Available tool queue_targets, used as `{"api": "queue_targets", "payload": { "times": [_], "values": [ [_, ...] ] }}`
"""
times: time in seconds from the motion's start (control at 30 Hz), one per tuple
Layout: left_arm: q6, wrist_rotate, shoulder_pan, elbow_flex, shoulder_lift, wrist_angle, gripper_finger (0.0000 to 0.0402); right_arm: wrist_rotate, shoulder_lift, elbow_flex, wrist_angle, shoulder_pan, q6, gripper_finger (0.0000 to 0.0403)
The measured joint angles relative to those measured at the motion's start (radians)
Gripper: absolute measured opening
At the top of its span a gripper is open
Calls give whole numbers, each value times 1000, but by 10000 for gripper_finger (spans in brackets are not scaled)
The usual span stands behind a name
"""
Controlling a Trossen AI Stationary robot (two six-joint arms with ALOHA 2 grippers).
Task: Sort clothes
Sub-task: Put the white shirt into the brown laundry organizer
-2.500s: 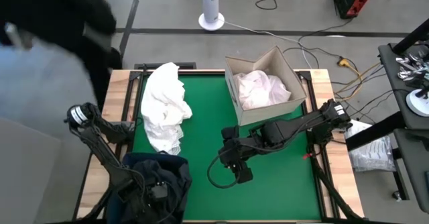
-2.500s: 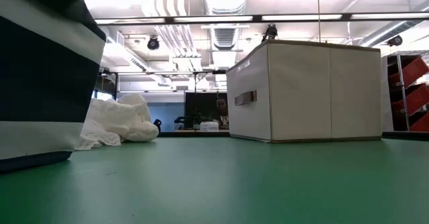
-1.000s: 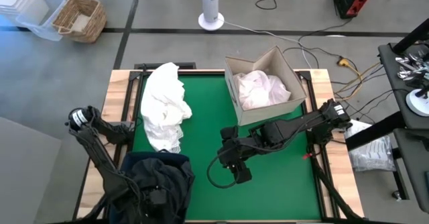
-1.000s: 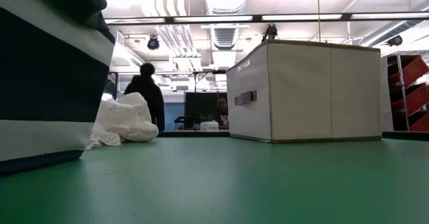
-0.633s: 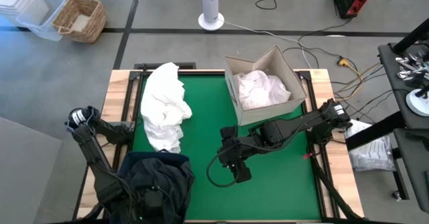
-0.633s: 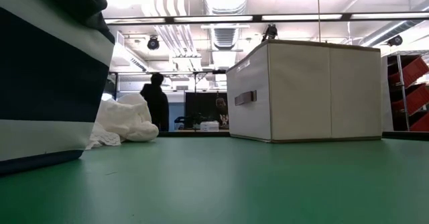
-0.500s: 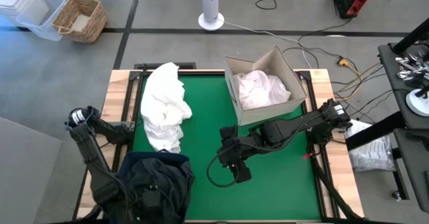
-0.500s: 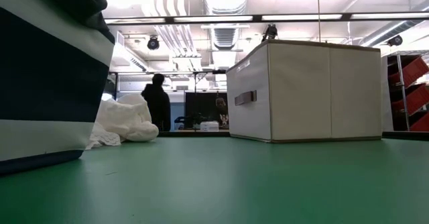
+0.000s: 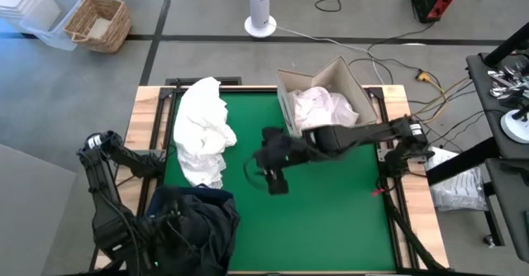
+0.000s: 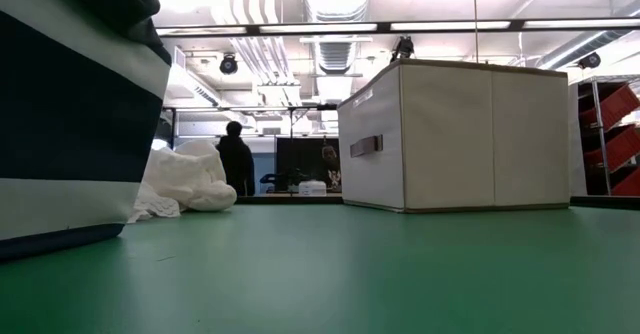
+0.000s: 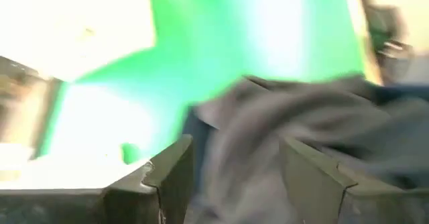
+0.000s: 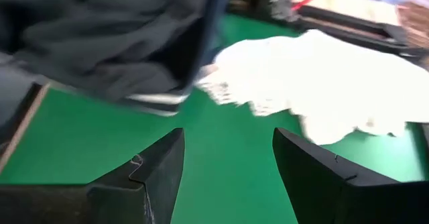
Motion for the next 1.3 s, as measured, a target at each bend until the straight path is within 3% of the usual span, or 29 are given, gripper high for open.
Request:
{"api": "queue_targets", "payload": {
  "times": [0.13,0.53,0.8,0.97,1.17,1.3],
  "values": [
    [-2,-135,1,-13,-7,-85,194,0,2,0,72,-77,-11,219],
    [-81,-332,8,-224,-98,-87,194,-8,80,-11,379,-256,-33,219],
    [-225,-364,0,-376,-171,-85,194,-8,192,21,471,-324,-63,219],
    [-222,-364,1,-417,-224,-91,194,-2,280,79,503,-352,-64,219],
    [-244,-341,2,-426,-278,-87,194,2,412,217,474,-367,-3,219],
    [-266,-327,2,-471,-297,-88,194,4,498,350,353,-376,20,234]
  ]
}}
